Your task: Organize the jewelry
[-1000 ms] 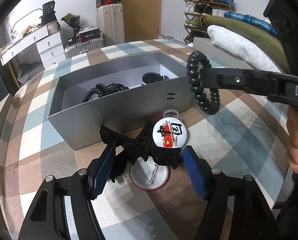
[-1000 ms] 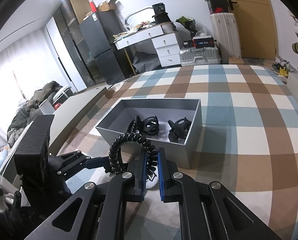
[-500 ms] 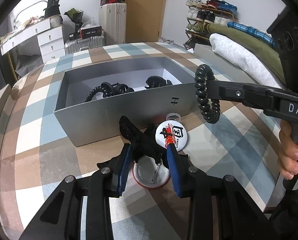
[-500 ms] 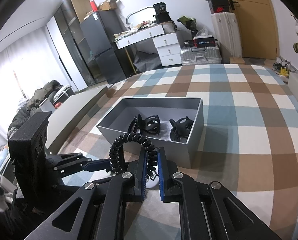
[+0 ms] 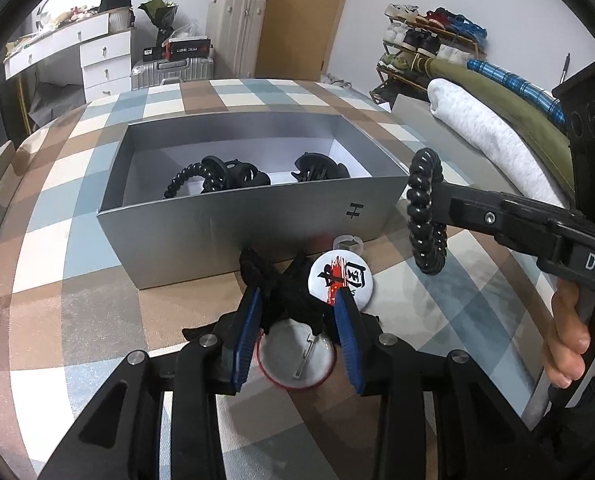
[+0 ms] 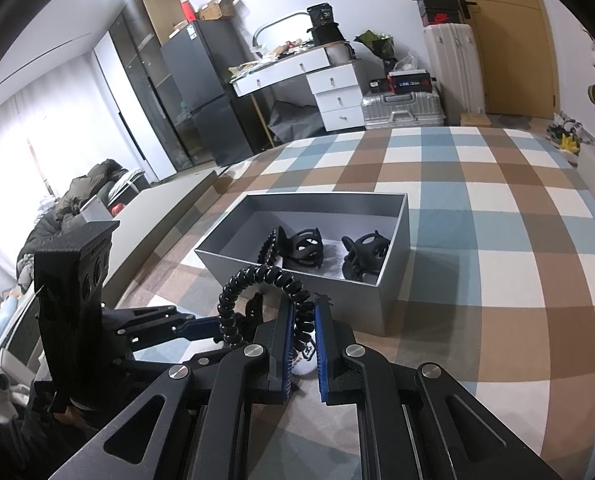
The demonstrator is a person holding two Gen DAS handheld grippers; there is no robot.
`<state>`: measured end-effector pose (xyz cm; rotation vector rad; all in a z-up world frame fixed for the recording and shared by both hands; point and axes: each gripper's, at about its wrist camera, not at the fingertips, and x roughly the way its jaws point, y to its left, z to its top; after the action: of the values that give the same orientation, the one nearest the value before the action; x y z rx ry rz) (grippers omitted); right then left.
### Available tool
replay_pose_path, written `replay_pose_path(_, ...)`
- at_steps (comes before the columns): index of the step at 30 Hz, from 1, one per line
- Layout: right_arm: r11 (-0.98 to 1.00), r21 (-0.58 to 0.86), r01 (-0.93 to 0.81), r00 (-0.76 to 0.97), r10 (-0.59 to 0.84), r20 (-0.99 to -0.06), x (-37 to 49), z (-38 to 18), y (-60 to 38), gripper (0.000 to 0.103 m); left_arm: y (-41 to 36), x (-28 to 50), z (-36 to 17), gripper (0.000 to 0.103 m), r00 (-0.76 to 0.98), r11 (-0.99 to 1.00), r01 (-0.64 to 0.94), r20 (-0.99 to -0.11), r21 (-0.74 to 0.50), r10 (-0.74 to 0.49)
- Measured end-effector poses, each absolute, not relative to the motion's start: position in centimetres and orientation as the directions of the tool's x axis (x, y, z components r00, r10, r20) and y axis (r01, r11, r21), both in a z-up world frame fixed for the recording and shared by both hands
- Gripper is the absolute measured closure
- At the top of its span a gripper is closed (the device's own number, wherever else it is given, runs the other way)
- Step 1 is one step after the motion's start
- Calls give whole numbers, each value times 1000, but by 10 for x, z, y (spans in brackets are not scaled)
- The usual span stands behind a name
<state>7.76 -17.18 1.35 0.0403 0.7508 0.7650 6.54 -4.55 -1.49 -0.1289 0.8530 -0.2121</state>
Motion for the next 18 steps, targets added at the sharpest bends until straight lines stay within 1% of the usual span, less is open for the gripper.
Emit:
replay_pose_path(3, 731, 293, -616, 476, 642, -601, 77, 13, -170, 94, -47, 63, -14, 71, 633, 974, 139, -741, -179, -226)
replay_pose_path(5, 730, 293, -617, 476, 643, -600, 77, 14, -171, 94, -47, 62, -14, 69, 627, 977, 146, -749, -158, -215)
replay_pose_path(6, 730, 294, -617, 476, 644, -599, 77, 15, -172, 94, -47, 61, -14, 61, 625, 979, 150, -754, -142, -205)
replay_pose_path(7, 730, 295, -617, 476, 644, -598, 77, 15, -172, 94, -46, 59, -13, 48, 627, 981, 149, -755, -128, -194)
replay_pose_path(9, 730, 298, -615, 477, 646, -596, 79, 15, -175, 94, -42, 55, -13, 37, 642, 986, 136, -750, -94, -160)
replay_pose_path(13, 731, 302, -612, 481, 648, -591, 81, 17, -179, 94, -31, 54, -16, 37, 637, 994, 92, -764, -57, -103)
replay_pose_path(15, 731, 303, -611, 482, 648, -589, 82, 18, -180, 94, -27, 57, -20, 37, 622, 994, 85, -776, -66, -105)
replay_pose_path(18, 731, 303, -612, 482, 648, -589, 82, 18, -181, 94, -30, 59, -24, 37, 612, 996, 81, -787, -34, -77)
